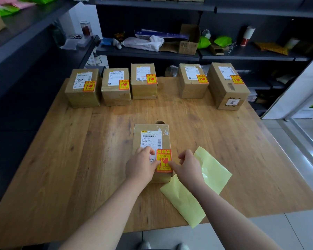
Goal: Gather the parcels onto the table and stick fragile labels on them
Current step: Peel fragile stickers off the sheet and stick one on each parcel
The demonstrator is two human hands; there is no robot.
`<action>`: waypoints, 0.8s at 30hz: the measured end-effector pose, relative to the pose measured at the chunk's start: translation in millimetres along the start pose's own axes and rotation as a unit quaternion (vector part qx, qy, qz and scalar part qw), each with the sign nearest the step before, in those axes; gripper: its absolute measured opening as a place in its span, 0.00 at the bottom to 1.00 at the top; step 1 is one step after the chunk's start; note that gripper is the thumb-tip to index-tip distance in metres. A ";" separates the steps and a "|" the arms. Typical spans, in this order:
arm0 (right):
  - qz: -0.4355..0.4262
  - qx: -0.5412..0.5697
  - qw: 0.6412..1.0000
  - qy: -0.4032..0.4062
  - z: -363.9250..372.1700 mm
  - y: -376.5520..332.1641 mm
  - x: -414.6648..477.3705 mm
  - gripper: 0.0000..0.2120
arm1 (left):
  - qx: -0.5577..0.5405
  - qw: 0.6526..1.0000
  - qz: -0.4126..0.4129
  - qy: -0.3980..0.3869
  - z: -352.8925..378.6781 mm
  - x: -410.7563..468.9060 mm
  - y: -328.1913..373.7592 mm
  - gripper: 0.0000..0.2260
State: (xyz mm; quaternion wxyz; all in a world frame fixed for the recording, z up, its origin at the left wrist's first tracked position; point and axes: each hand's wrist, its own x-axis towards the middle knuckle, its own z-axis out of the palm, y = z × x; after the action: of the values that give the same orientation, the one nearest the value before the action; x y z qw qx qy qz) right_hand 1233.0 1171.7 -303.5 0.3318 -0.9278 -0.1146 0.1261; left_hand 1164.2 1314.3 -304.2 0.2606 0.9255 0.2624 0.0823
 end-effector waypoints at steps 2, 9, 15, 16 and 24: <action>-0.122 -0.068 0.990 0.001 0.9 9.1 -0.5 0.14 | 0.050 0.993 0.105 0.012 7.7 -1.2 -10.0 0.16; -0.302 -0.277 0.905 -0.114 -4.6 22.9 14.1 0.38 | 0.193 0.972 0.125 -0.047 4.9 2.1 -22.8 0.29; -0.289 -0.290 0.904 -0.120 -7.7 17.9 15.3 0.29 | 0.164 0.975 0.097 -0.113 -0.3 -1.1 -34.8 0.28; -0.302 -0.289 0.900 -0.119 -6.8 14.0 15.3 0.28 | 0.129 0.980 0.090 -0.125 -0.3 -3.3 -37.1 0.29; -0.366 -0.306 0.867 -0.141 12.0 12.1 2.0 0.28 | 0.033 0.987 0.079 -0.138 4.1 -5.9 -40.2 0.32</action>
State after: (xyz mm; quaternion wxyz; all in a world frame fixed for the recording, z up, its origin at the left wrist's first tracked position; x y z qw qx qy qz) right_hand 1232.7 1170.2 -320.5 0.0335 -0.8467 -0.5243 0.0835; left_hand 1142.5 1338.6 -328.9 0.2563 0.9538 0.1526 -0.0349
